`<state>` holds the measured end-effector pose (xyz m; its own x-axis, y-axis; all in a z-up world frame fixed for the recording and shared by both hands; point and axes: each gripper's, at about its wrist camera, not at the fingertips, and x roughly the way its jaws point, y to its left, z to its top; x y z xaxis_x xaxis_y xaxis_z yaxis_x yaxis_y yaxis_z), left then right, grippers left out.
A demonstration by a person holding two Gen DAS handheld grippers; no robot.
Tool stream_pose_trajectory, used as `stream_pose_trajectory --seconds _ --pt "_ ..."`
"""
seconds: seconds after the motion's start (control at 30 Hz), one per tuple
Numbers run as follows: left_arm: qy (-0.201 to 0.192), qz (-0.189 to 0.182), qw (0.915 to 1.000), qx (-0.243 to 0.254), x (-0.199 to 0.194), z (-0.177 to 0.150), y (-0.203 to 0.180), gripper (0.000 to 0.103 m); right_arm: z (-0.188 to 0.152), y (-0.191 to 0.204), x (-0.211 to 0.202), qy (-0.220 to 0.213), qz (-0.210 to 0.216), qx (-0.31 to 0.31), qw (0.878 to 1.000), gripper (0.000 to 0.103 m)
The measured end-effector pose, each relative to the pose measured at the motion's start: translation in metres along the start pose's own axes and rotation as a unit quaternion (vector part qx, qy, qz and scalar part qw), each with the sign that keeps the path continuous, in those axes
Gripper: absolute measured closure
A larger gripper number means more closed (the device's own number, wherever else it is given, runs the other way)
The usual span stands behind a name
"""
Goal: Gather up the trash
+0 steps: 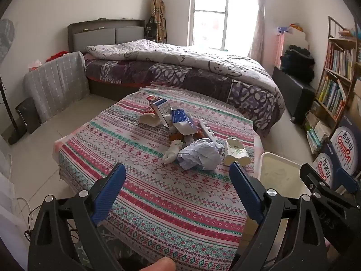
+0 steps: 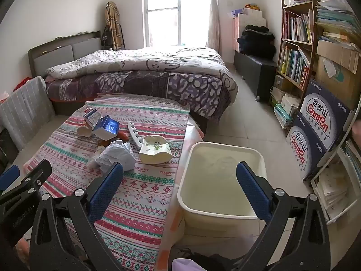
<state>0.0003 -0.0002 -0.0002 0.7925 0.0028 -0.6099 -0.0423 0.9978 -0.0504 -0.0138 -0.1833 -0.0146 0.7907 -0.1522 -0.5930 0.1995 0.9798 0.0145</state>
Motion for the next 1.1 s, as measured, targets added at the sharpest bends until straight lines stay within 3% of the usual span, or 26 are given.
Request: stream_pose_trajectory --seconds 1.1 --pt "0.006 0.002 1.0 0.001 0.0053 -0.0058 0.0016 0.013 -0.0013 0.0003 0.0018 0.005 0.004 0.003 1.0 0.007"
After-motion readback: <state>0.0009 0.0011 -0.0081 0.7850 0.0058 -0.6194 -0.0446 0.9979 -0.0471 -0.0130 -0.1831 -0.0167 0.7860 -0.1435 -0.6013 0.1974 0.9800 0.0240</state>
